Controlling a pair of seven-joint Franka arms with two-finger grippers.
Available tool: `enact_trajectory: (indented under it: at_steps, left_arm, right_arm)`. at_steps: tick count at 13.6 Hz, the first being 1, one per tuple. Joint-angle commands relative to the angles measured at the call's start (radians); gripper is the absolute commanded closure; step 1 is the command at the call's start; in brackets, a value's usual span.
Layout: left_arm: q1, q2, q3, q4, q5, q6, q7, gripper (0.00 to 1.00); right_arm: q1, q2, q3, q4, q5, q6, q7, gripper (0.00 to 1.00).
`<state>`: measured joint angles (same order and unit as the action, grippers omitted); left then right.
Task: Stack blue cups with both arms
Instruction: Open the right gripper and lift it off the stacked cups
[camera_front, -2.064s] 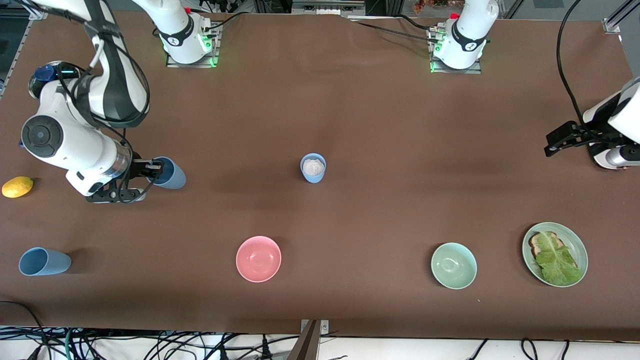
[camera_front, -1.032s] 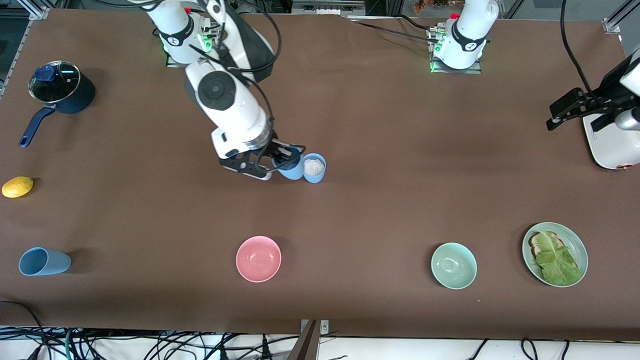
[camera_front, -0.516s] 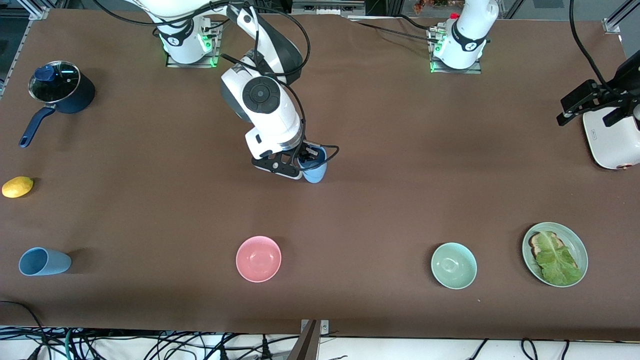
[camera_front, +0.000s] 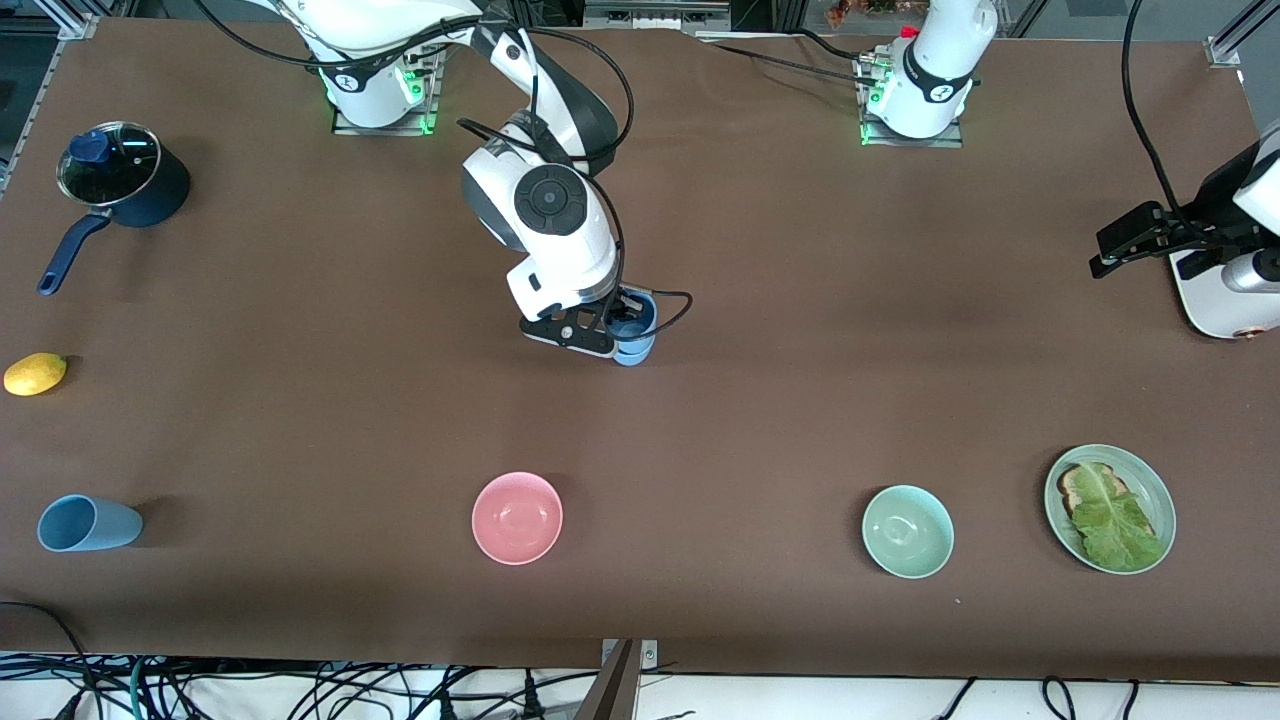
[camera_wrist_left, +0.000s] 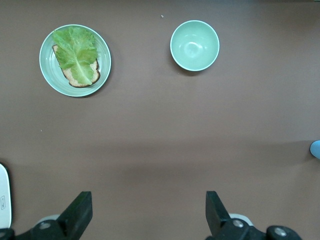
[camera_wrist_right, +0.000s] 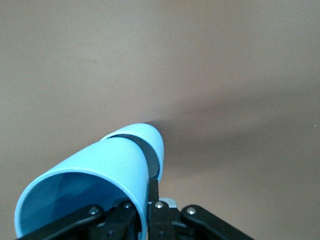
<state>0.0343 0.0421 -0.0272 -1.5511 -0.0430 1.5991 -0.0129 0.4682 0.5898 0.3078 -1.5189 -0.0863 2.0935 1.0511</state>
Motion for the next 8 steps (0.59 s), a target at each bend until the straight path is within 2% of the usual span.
enact_trajectory:
  at_steps: [1,3,4,5,6,8]
  left_arm:
    - [-0.005,0.004,0.000,0.014,0.015,-0.013,0.024,0.00]
    - [-0.007,0.004,0.000,0.010,0.015,-0.013,0.025,0.00]
    - [-0.007,0.004,0.000,0.008,0.015,-0.013,0.025,0.00]
    - [-0.007,0.004,0.001,0.008,0.015,-0.013,0.025,0.00]
    - [-0.007,0.004,0.000,0.006,0.015,-0.013,0.025,0.00]
    - [-0.007,0.001,0.000,0.003,0.015,-0.014,0.025,0.00]
  right_arm:
    - [0.013,0.012,-0.007,0.028,-0.021,-0.030,0.015,1.00]
    - [0.013,0.013,-0.007,0.023,-0.026,-0.030,0.015,1.00]
    - [0.012,0.013,-0.007,0.023,-0.024,-0.030,0.017,0.84]
    - [0.012,0.013,-0.007,0.023,-0.026,-0.030,0.018,0.21]
    - [0.012,0.012,-0.009,0.023,-0.027,-0.036,0.018,0.00]
    - [0.009,0.002,-0.009,0.032,-0.027,-0.058,0.012,0.00]
